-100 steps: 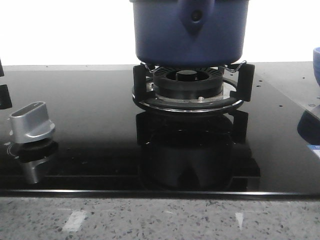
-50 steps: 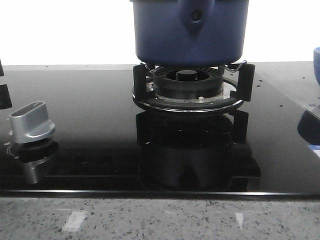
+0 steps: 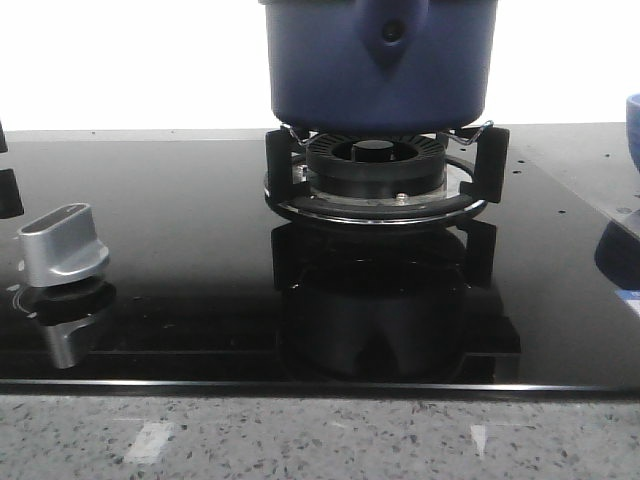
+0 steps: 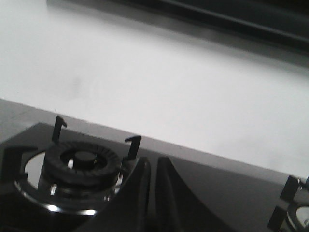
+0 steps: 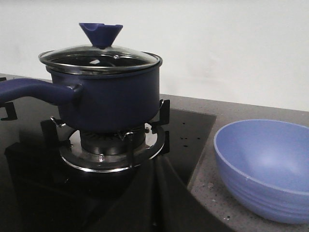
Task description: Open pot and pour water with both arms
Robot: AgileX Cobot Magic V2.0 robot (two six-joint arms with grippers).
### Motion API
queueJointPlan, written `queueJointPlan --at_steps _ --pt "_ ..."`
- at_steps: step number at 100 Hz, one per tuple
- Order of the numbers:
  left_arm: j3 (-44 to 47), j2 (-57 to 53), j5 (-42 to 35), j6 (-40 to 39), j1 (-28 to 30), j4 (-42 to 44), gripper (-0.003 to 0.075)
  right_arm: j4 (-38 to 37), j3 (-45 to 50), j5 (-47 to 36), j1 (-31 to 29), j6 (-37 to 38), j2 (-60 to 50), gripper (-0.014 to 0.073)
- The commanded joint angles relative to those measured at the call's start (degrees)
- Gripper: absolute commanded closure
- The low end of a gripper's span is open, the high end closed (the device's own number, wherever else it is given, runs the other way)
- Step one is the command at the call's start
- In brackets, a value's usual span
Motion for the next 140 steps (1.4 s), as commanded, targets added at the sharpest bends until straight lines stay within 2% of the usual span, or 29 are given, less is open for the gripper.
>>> queueJointPlan --at_steps 1,14,18,51,140 --pt "2.9 0.3 -6.9 -3.5 -1.7 5.1 0.0741 0.0 -1.5 -4.0 0.0 -0.5 0.6 0.0660" --pt "7.9 -2.0 -6.8 -3.5 -2.6 7.2 0.0741 0.0 -1.5 -4.0 0.0 -0.5 0.6 0.0660" --pt "7.6 -3.0 -1.8 -3.5 -2.6 7.2 0.0741 0.0 -1.5 -4.0 0.0 -0.5 0.6 0.0660" --pt "7.7 -4.9 8.1 -2.6 -2.9 7.2 0.0741 0.0 -1.5 -4.0 0.0 -0.5 0.6 0.0660" --pt "7.7 -4.9 8.5 -2.6 -2.9 7.2 0.0741 0.0 -1.5 -4.0 0.0 -0.5 0.6 0.0660"
